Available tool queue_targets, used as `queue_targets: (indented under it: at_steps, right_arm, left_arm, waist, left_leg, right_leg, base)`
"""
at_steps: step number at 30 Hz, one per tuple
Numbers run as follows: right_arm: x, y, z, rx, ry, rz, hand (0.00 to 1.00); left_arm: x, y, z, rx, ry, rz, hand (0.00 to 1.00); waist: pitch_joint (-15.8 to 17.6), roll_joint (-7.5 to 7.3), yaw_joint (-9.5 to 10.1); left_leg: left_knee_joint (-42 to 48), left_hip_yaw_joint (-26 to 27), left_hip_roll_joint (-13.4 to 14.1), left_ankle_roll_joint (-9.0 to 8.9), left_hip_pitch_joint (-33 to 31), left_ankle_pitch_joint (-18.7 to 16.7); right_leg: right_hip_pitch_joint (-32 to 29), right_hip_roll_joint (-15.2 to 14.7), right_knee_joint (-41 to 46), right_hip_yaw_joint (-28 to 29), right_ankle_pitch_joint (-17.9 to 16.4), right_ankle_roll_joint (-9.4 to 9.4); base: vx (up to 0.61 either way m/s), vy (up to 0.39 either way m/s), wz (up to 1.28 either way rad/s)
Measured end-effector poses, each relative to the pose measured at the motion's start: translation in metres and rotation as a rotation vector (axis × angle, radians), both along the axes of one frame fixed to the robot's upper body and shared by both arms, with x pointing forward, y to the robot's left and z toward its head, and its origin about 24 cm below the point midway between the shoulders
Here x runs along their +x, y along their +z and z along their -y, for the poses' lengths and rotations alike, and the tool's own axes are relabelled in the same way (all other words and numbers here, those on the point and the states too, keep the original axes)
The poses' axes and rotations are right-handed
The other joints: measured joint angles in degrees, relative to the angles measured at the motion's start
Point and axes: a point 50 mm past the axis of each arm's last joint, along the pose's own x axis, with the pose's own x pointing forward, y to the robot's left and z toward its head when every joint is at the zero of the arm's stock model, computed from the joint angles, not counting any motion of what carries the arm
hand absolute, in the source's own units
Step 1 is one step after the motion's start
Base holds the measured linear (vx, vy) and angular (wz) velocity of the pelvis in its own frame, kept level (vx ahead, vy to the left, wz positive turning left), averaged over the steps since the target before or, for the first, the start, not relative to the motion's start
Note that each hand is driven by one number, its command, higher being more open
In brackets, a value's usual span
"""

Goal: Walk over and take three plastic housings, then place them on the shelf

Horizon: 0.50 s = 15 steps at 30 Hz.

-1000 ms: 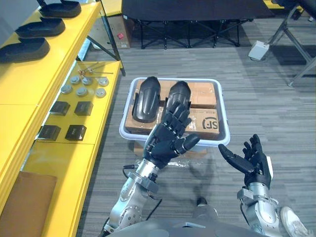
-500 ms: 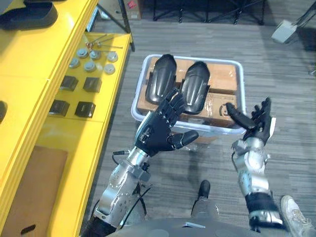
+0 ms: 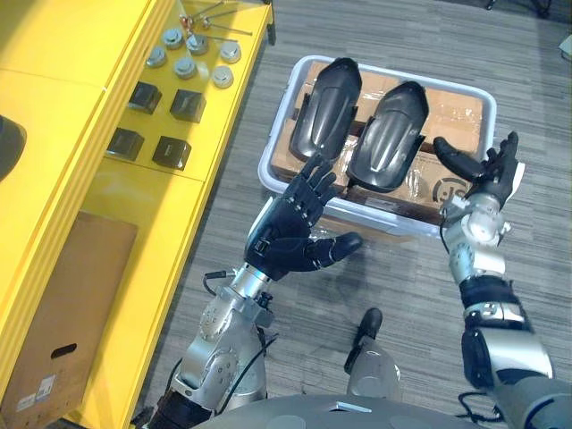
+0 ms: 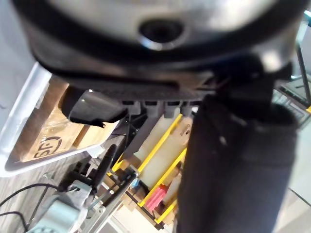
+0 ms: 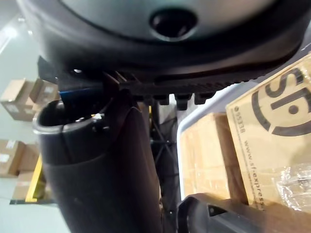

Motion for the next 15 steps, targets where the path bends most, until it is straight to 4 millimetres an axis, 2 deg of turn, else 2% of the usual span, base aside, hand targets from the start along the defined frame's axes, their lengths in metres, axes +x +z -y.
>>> queue_targets:
  at_steps: [8,11,13,15]
  right_arm:
    - [0.020,0.032,0.028,-0.030,-0.033,-0.098,1.00]
    - [0.023,0.032,0.032,-0.025,-0.031,-0.160,1.00]
    - [0.022,0.037,0.043,-0.020,-0.049,-0.222,1.00]
    - [0.022,0.044,0.048,-0.026,-0.041,-0.230,1.00]
  left_arm:
    - [-0.007,-0.014,0.016,0.017,-0.078,-0.046,1.00]
    - [-0.009,-0.019,0.018,0.021,-0.090,-0.065,1.00]
    - [-0.011,-0.019,0.022,0.019,-0.108,-0.065,1.00]
    - [-0.013,-0.023,0.023,0.019,-0.107,-0.078,1.00]
  waist:
    - [4.14,2.01,0.77]
    - [4.64,2.52,0.93]
    - [5.71,2.94,1.98]
    - [5.92,3.06,2.11]
  left_leg:
    - [-0.39,-2.08,-0.36,0.03,-0.94,1.45]
    - [-1.56,-2.37,-0.44,0.07,-0.96,2.35]
    - [-2.71,-2.68,-0.49,0.03,-0.98,3.30]
    - [-4.02,-2.98,-0.54,0.07,-1.02,4.27]
  right_leg:
    - [0.64,-0.10,0.14,-2.13,0.00,0.00]
    - [0.52,-0.10,0.15,-2.73,0.00,0.00]
    - [0.09,-0.09,0.17,-2.96,0.00,0.00]
    - [-0.29,-0.09,0.41,-3.29,0.00,0.00]
  base:
    - [-0.04,-0.014,0.13]
    - [-0.03,-0.017,0.09]
    - [-0.03,-0.024,0.05]
    - [-0.03,-0.022,0.07]
